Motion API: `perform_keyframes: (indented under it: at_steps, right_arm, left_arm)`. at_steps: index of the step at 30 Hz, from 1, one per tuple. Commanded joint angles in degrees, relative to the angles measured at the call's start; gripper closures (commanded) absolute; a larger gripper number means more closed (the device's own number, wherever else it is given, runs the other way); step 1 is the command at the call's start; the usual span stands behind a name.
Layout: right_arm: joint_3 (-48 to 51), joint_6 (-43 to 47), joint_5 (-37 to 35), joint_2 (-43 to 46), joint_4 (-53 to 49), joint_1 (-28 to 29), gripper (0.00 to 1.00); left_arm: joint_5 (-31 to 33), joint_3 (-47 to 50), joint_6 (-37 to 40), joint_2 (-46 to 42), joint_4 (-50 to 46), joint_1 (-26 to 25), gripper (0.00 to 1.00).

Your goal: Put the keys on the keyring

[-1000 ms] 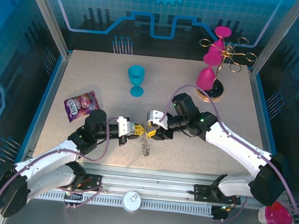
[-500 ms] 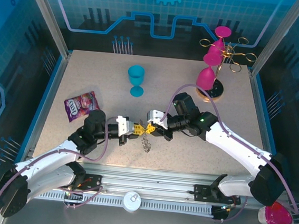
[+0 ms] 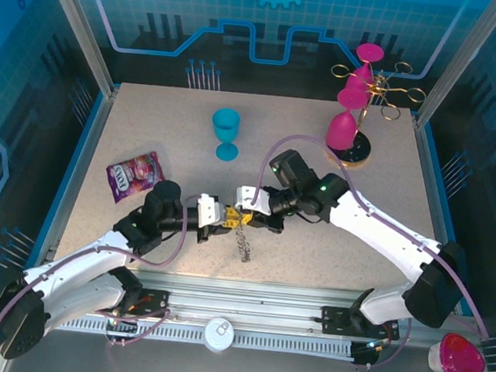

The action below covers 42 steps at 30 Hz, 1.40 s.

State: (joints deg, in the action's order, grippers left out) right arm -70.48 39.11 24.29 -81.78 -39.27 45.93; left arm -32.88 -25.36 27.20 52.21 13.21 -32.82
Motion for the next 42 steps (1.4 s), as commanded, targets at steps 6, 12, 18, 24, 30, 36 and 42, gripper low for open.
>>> perform_keyframes:
  at_steps: [6,12,18,24,30,36,42]
  right_arm:
    - [-6.3,2.48,-4.89,-4.08,-7.36,3.78,1.0]
    - [-4.53,-0.17,-3.32,-1.86,-3.2,3.19,1.0]
    - [6.14,-4.37,-1.8,6.6,8.51,-1.28,0.7]
    - [13.19,-3.02,-3.19,12.27,15.43,-1.86,0.66]
    - [13.36,-2.38,-3.44,11.37,16.22,-0.51,0.65]
    - [13.18,-1.01,-2.67,10.72,16.61,0.26,0.73]
    - [13.13,0.48,-2.0,10.15,16.22,0.72,0.81]
  left_arm:
    - [0.13,-2.33,1.59,0.09,-1.83,-0.26,0.87]
    - [-0.29,-2.24,1.9,-0.33,-1.98,-0.28,1.0]
    - [-1.39,-0.43,1.48,-1.6,1.45,-0.27,1.0]
    - [-2.89,1.33,1.23,-2.67,4.38,-0.29,1.0]
    - [-3.94,1.88,0.49,-2.2,6.54,-0.27,1.0]
    - [-4.37,1.87,0.22,-1.78,6.78,-0.26,1.0]
    - [-4.47,1.9,0.07,-1.55,7.07,-0.31,1.0]
